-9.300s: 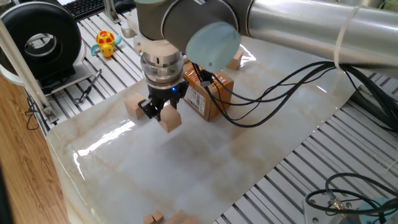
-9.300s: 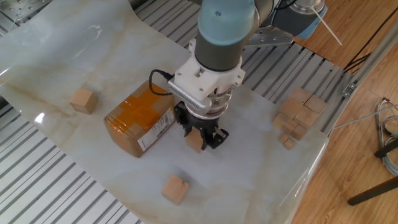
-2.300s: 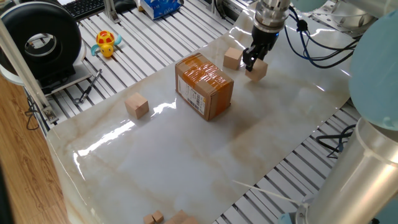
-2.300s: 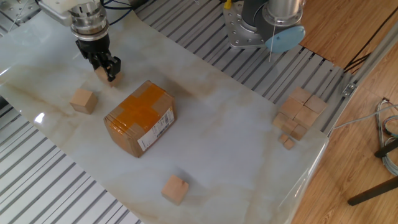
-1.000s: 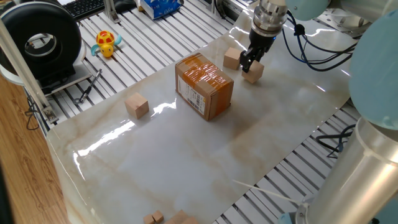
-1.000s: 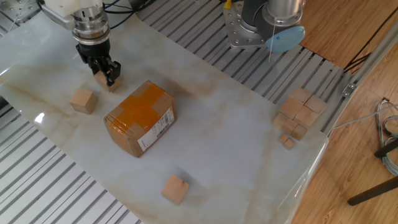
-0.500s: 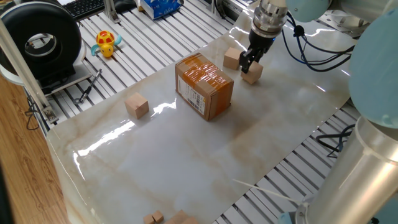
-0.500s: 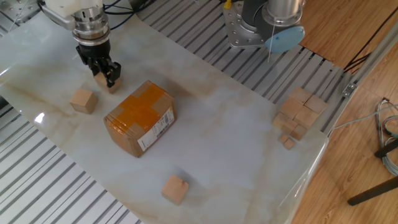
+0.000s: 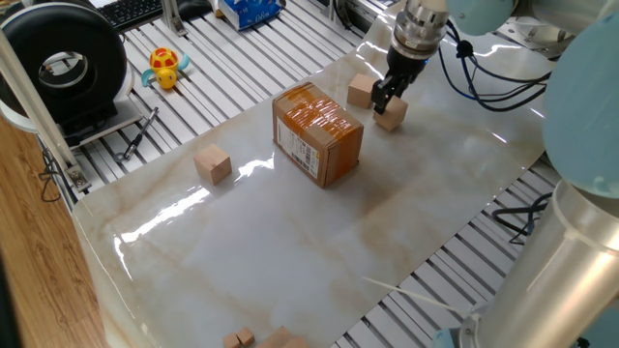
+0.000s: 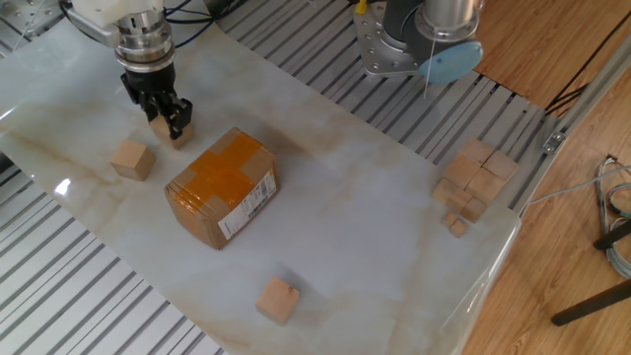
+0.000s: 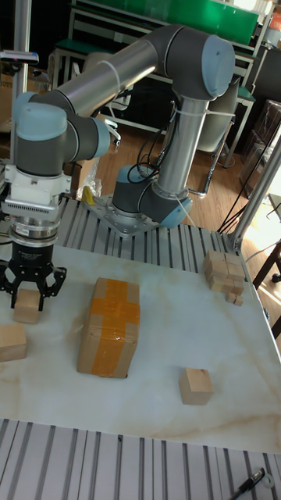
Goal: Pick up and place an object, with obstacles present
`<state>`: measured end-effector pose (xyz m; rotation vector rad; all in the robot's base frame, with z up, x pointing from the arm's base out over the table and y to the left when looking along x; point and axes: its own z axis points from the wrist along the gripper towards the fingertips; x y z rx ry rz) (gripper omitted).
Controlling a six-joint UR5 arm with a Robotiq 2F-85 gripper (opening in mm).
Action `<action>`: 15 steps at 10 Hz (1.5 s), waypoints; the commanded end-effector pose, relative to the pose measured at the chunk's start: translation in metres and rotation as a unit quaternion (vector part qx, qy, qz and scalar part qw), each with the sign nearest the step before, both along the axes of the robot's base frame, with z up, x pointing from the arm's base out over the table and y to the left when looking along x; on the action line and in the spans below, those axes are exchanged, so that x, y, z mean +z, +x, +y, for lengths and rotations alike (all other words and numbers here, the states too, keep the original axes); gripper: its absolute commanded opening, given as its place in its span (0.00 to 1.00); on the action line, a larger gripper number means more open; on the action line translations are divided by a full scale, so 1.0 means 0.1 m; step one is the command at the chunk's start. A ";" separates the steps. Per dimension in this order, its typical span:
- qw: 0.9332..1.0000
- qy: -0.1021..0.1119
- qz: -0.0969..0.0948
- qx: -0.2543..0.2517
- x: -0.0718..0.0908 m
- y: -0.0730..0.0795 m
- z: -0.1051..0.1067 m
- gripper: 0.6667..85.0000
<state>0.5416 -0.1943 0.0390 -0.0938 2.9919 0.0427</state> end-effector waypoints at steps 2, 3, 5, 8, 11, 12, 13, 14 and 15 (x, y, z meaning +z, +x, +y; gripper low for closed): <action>1.000 0.009 -0.011 0.006 0.03 0.05 0.03 0.67; 1.000 0.009 -0.013 0.009 0.03 0.05 0.03 0.70; 1.000 0.008 -0.012 0.017 0.08 0.04 0.01 0.73; 1.000 0.012 0.003 0.019 0.44 -0.12 0.01 0.72; 1.000 0.016 0.012 0.021 0.78 -0.23 0.09 0.71; 1.000 0.010 0.017 0.016 0.84 -0.21 0.06 0.62; 1.000 -0.006 0.026 -0.004 0.82 -0.23 -0.05 0.14; 1.000 -0.004 0.029 -0.002 0.82 -0.25 -0.04 0.01; 1.000 0.002 0.027 0.008 0.82 -0.24 0.00 0.01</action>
